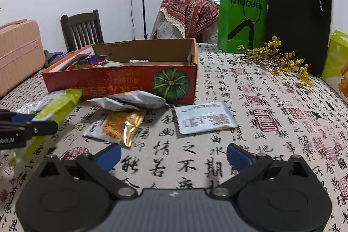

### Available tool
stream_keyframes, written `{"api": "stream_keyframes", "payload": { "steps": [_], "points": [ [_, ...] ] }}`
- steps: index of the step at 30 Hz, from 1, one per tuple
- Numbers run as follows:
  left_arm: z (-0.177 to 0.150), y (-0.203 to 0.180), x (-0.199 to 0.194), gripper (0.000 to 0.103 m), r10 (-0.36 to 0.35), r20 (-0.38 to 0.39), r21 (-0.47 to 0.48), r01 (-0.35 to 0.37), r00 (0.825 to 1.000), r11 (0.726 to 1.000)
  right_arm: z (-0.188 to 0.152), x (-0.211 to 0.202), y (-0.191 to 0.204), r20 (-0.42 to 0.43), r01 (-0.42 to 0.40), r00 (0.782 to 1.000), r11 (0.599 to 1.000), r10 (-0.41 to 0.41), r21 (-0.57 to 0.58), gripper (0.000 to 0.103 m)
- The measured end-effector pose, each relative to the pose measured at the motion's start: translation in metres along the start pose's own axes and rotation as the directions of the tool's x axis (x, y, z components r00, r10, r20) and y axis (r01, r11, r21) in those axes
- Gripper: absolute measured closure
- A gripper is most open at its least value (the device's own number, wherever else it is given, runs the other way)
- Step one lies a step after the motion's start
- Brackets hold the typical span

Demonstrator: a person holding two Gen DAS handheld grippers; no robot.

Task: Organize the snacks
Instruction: 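Grasp a green-and-white snack bar with the left gripper while the right gripper grasps a gold oat cracker packet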

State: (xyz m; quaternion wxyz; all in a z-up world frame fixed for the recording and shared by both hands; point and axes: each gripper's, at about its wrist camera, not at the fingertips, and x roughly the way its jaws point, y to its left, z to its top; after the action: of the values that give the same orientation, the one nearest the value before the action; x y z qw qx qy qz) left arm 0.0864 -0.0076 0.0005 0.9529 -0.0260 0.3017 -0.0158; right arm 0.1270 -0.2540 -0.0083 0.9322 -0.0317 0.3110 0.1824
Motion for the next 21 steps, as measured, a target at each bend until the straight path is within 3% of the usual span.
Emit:
{"api": "stream_keyframes", "payload": {
  "steps": [10,21],
  "points": [
    [0.003,0.031,-0.009,0.065,0.023,0.039,-0.085,-0.02,0.999,0.996,0.021,0.026,0.04,-0.024,-0.055,0.998,0.997,0.054,-0.054,0.0],
    [0.001,0.045,-0.016,0.065,0.032,0.061,-0.112,-0.025,0.998,0.993,0.042,0.074,0.086,-0.085,-0.027,0.996,0.995,0.018,-0.099,0.001]
  ]
}}
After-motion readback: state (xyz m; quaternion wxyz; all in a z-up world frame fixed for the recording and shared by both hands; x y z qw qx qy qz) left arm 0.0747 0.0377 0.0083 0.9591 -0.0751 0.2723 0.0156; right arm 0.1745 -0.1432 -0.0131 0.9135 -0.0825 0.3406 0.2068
